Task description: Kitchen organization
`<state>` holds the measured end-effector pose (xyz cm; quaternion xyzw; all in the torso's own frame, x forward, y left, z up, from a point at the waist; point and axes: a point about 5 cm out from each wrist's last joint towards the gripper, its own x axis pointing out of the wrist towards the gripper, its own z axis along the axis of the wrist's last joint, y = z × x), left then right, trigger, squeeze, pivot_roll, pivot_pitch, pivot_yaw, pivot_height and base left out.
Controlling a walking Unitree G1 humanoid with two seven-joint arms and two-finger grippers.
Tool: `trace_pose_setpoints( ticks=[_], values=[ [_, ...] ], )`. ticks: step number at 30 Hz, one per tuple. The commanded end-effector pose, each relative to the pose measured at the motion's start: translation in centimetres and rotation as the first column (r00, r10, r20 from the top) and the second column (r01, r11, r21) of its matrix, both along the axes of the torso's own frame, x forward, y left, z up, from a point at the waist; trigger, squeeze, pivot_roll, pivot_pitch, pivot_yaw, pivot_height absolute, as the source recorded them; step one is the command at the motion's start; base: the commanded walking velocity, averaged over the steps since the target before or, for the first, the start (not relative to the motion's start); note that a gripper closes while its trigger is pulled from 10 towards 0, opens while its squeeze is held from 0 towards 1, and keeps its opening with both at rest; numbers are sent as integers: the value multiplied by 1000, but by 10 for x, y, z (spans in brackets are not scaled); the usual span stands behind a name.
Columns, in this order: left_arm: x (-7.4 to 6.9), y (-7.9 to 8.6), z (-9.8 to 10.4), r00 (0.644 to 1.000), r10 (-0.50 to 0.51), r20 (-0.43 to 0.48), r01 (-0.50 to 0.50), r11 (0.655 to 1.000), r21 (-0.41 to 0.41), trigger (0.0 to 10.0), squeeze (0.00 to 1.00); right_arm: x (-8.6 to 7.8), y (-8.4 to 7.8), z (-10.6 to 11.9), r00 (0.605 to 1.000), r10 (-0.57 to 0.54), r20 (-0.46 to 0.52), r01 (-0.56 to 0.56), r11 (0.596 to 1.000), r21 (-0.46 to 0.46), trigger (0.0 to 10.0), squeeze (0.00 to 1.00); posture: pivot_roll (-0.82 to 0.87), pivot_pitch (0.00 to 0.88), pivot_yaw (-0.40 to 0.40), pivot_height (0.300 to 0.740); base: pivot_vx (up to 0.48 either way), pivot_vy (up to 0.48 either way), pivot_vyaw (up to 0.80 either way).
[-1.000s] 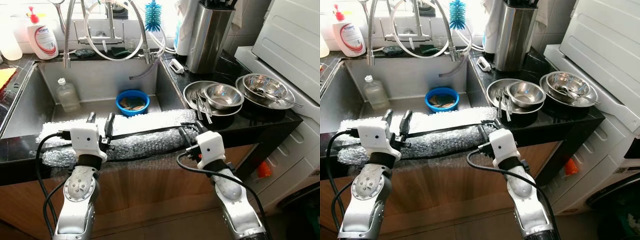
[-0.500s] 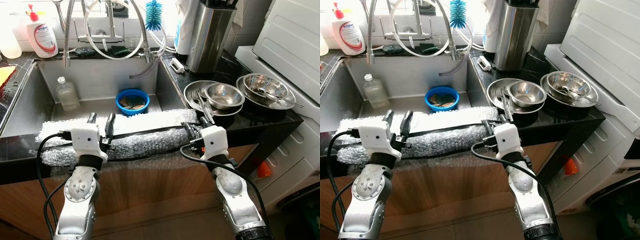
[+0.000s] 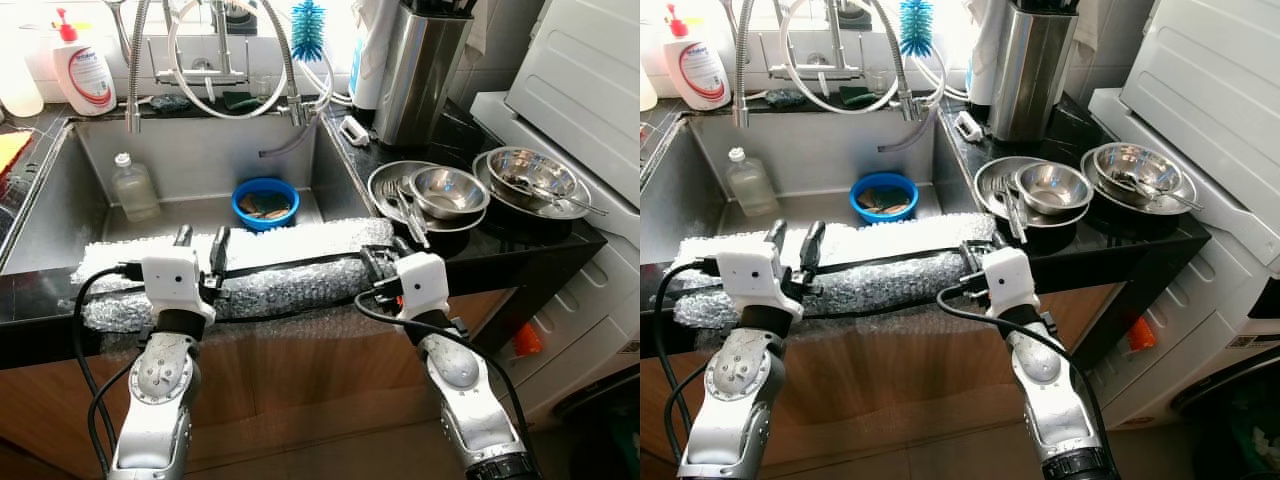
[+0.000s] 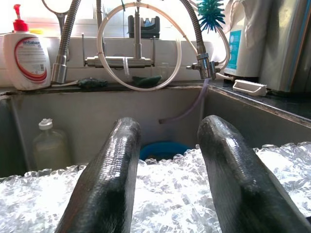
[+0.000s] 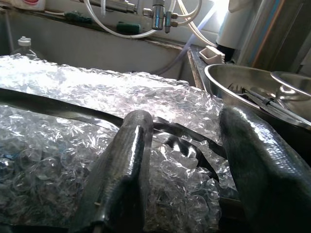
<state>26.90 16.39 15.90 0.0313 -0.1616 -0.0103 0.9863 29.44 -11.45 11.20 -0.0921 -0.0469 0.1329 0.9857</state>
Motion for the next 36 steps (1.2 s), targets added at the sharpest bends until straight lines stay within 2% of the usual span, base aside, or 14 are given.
trace_pose_setpoints(
  ticks=[1, 16, 22, 31, 36],
  values=[
    [0, -4, 1, 1000, -6, 9, 6, 1000, 14, 10000, 0, 3, -10, -3, 998, -54, -32, 55, 998, 24, 10000, 0, 14, 0, -86, 740, 0, 0, 0],
    [0, -4, 1, 1000, -7, 10, 7, 1000, 21, 10000, 0, 9, -27, 3, 980, -193, -37, 196, 973, 120, 10000, 0, 14, 0, -86, 740, 0, 0, 0],
    [0, -4, 1, 1000, -7, 10, 7, 1000, 21, 10000, 0, 9, -26, 3, 981, -189, -36, 193, 973, 124, 10000, 0, 16, 0, -85, 740, 0, 0, 0],
    [0, -5, 0, 1000, -10, 8, 10, 1000, 24, 10000, 0, 8, -12, 6, 995, -97, -18, 98, 985, 140, 10000, 0, 16, 0, -84, 740, 0, 0, 0],
    [0, -5, 0, 1000, -12, 6, 12, 1000, 24, 10000, 0, 8, -10, 6, 996, -85, -15, 86, 987, 133, 10000, 0, 17, 0, -86, 740, 0, 0, 0]
  ],
)
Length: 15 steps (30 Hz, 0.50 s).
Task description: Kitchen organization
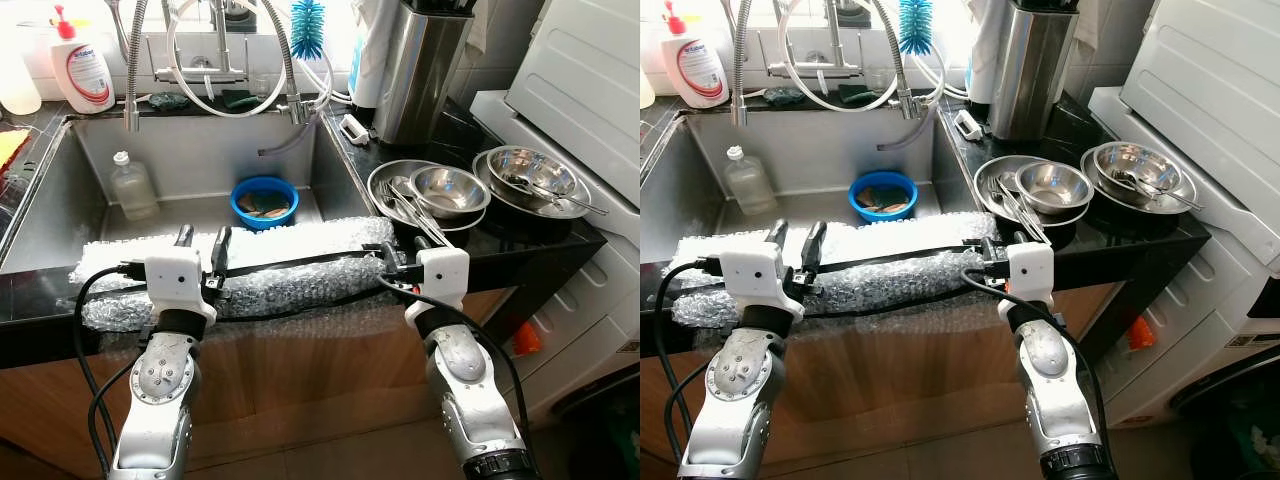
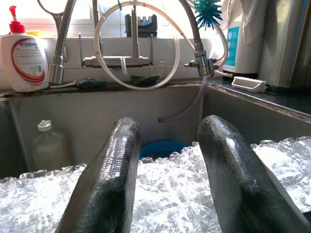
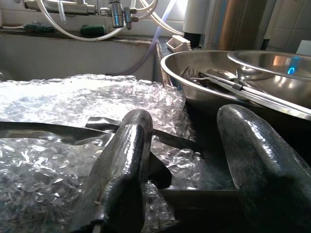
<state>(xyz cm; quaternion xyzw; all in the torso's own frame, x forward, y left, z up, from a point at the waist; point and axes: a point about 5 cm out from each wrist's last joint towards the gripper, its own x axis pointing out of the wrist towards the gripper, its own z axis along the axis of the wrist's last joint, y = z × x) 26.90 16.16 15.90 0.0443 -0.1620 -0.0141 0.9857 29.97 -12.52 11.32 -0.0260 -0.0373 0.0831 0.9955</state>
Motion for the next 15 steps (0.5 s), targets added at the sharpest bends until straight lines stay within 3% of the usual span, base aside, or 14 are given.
trace_pose_setpoints(
  ticks=[1, 6, 15],
  values=[
    [0, -3, 0, 1000, -9, 5, 9, 1000, -4, 10000, 0, 3, 1, 5, 1000, 11, 21, -11, 1000, -3, 10000, 0, 16, 0, -86, 740, 0, 0, 0],
    [1, -3, 0, 1000, -11, 1, 11, 1000, -1, 10000, 0, 4, -2, 3, 1000, -11, 4, 11, 1000, -25, 10000, 0, 16, 0, -87, 740, 0, 0, 0],
    [1, -5, -1, 1000, -15, 1, 15, 1000, -3, 10000, 0, 5, -7, 1, 999, -52, -15, 52, 998, 23, 10000, 0, 15, 0, -88, 740, 0, 0, 0]
  ],
)
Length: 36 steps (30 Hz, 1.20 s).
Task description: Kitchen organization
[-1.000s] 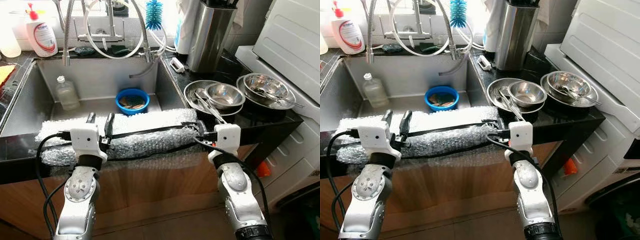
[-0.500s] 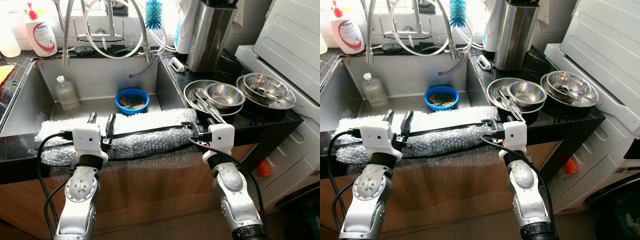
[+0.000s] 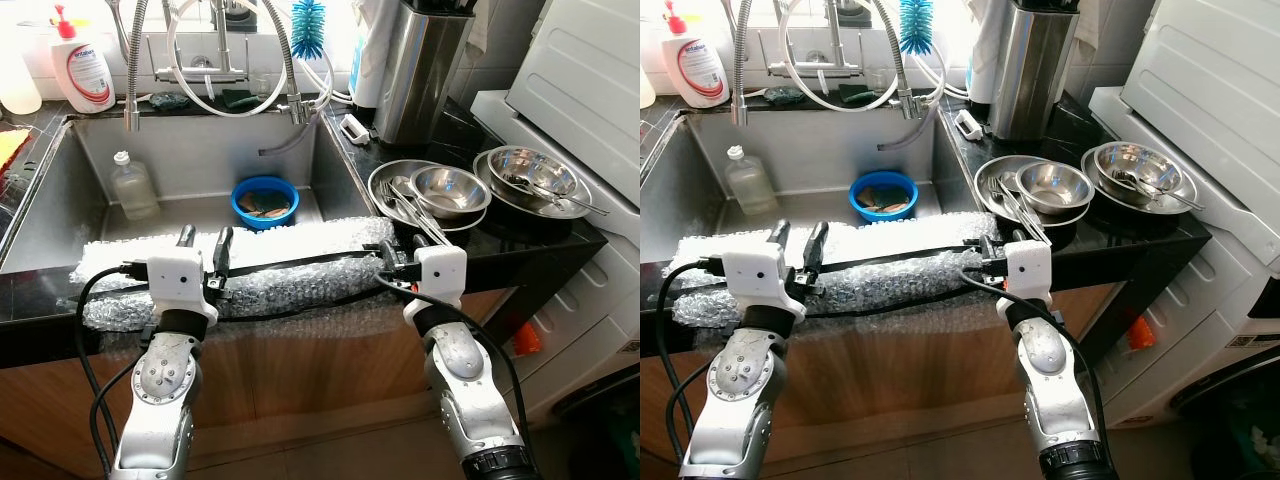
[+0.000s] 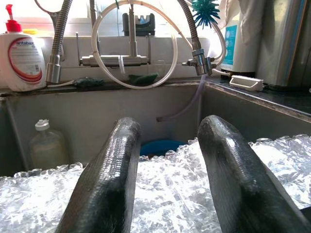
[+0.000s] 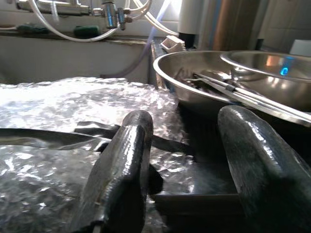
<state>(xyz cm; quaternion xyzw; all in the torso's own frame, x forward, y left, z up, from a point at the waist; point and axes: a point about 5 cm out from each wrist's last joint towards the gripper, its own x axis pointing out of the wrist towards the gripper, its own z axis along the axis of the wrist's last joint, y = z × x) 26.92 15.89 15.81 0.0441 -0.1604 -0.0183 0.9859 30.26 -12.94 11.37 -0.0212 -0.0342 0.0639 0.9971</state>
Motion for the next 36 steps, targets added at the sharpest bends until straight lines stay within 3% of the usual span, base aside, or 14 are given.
trace_pose_setpoints(
  ticks=[1, 36],
  values=[
    [1, -2, 0, 1000, -6, 5, 6, 1000, -4, 10000, 0, 3, -3, 1, 1000, -14, -9, 14, 1000, 17, 10000, 0, 17, 0, -89, 740, 0, 0, 0],
    [2, -5, -1, 1000, -21, 1, 21, 1000, 0, 10000, 0, 5, 4, 4, 1000, 17, 14, -18, 998, 57, 10000, 0, 16, 0, -89, 740, 0, 0, 0]
  ],
)
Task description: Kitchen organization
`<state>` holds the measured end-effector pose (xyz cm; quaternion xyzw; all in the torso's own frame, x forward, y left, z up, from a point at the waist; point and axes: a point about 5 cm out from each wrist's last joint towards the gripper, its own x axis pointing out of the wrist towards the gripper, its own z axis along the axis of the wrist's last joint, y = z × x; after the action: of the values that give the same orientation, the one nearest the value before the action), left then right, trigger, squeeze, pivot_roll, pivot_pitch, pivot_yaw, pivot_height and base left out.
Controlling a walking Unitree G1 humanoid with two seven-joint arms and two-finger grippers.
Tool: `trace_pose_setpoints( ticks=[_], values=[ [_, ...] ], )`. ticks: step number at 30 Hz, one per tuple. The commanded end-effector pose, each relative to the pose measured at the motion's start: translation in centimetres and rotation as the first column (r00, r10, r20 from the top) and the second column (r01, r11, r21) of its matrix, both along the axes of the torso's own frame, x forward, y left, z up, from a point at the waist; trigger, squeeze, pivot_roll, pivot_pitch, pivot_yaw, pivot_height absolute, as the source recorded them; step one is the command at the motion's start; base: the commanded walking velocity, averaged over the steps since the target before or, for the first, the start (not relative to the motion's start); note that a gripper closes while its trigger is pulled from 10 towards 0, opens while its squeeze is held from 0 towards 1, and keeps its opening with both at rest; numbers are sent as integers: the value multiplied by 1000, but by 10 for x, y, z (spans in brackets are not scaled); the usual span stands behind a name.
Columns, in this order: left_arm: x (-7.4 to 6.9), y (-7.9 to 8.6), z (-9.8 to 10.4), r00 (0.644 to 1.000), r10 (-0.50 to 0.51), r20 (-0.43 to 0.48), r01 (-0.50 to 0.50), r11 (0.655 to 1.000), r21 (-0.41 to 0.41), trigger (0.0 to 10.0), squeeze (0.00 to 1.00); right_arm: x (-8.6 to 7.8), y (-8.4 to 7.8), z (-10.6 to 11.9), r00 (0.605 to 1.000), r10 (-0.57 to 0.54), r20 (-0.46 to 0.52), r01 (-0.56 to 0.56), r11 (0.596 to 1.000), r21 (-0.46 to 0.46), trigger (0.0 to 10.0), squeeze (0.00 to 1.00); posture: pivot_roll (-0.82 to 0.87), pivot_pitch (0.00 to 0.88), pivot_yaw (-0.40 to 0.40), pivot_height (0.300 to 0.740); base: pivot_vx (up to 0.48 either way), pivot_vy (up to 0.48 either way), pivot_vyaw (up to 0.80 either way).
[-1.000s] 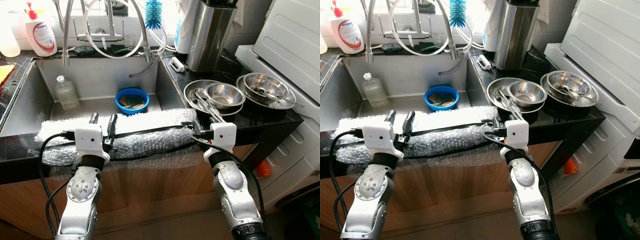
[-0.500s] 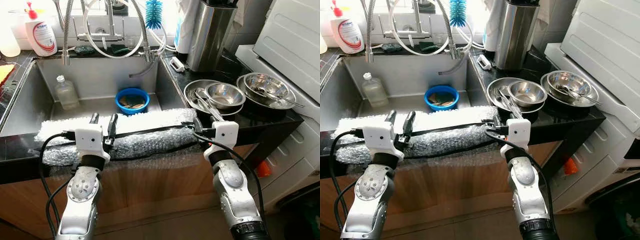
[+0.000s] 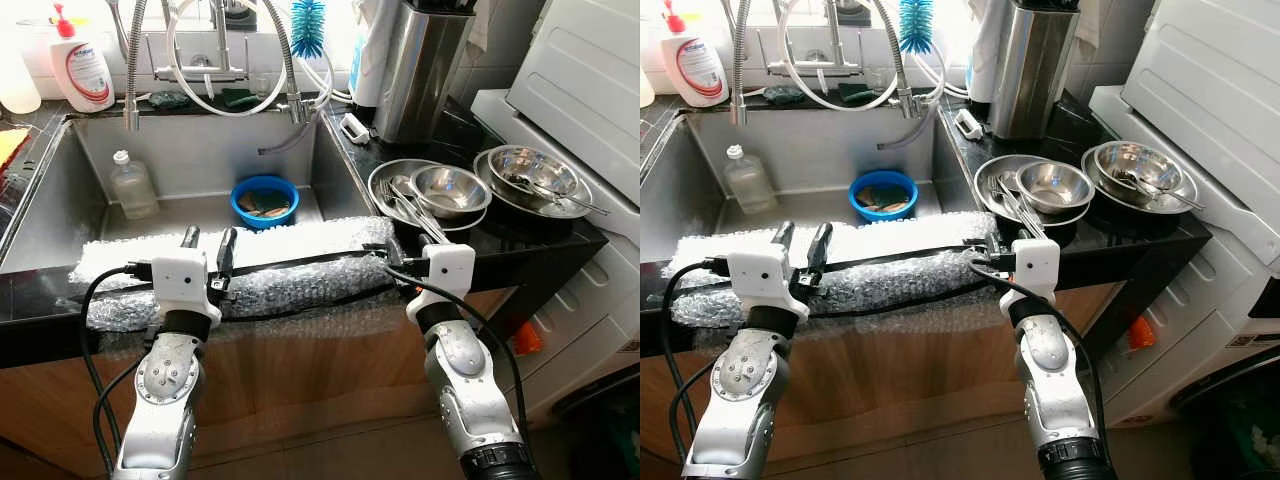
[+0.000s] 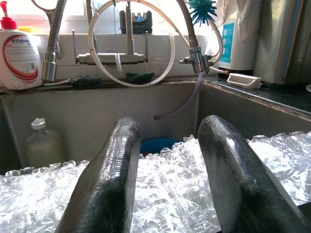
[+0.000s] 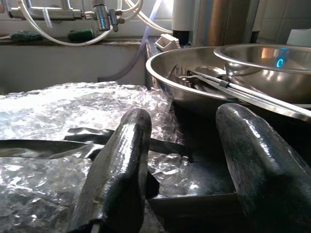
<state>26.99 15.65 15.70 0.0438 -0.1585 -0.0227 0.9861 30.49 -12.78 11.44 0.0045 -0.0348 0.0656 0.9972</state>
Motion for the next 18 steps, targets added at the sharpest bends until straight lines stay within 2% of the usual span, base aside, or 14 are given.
trace_pose_setpoints(
  ticks=[1, 8, 18],
  values=[
    [2, -3, 0, 1000, -13, 5, 13, 1000, -1, 10000, 0, 3, 3, 4, 1000, 16, 18, -16, 1000, 5, 10000, 0, 16, 0, -89, 740, 0, 0, 0],
    [2, -4, -1, 1000, -16, 2, 16, 1000, 2, 10000, 0, 4, 0, -2, 1000, -20, -24, 20, 1000, -4, 10000, 0, 19, 0, -91, 740, 0, 0, 0],
    [2, -5, 0, 1000, -21, 7, 21, 1000, 4, 10000, 0, 5, -2, 2, 999, -34, -4, 34, 999, 21, 10000, 0, 16, 0, -93, 740, 0, 0, 0]
  ],
)
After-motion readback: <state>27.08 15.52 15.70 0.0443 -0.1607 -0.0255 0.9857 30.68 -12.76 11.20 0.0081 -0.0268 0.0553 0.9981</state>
